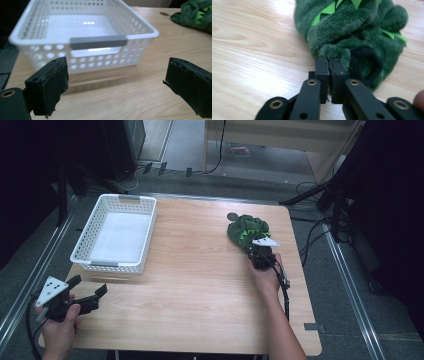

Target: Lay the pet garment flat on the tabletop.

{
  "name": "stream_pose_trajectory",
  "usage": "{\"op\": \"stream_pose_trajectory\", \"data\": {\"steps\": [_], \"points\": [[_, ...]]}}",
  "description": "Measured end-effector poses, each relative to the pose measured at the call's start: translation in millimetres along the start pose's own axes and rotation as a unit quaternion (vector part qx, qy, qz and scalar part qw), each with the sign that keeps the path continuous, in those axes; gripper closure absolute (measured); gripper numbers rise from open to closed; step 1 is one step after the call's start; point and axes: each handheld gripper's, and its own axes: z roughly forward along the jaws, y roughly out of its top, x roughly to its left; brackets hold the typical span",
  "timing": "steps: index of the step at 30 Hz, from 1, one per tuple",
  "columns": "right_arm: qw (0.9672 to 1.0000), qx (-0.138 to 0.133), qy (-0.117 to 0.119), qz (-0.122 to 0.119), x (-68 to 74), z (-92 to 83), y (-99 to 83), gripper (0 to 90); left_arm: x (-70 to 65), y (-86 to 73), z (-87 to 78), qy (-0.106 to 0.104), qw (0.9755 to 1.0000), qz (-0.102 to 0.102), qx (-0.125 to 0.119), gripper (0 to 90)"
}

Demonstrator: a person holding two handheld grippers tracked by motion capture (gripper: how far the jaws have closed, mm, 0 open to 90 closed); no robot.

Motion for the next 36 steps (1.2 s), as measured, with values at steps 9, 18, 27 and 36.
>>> {"op": "stream_pose_trajectory", "data": {"steps": [9,18,27,36], "points": [[0.9951,-0.057,0.081,-0.002,17.9,-50.3,11.0,90.0,-28.4,27.7,21.3,-0.038,0.9991,0.015,-0.01,4.9],[0.9863,-0.08,0.144,-0.011,36.2,-80.7,6.7,90.0,-59.2,48.4,47.5,-0.072,0.9971,0.013,-0.022,4.9],[0.9755,-0.095,0.198,-0.005,59.0,-106.8,6.6,90.0,-89.3,64.4,72.2,-0.1,0.9941,0.006,-0.042,5.9],[0.9464,-0.124,0.298,0.019,79.7,-136.9,16.9,89.9,-140.5,41.8,91.7,-0.21,0.9749,0.074,0.01,13.6]]}}
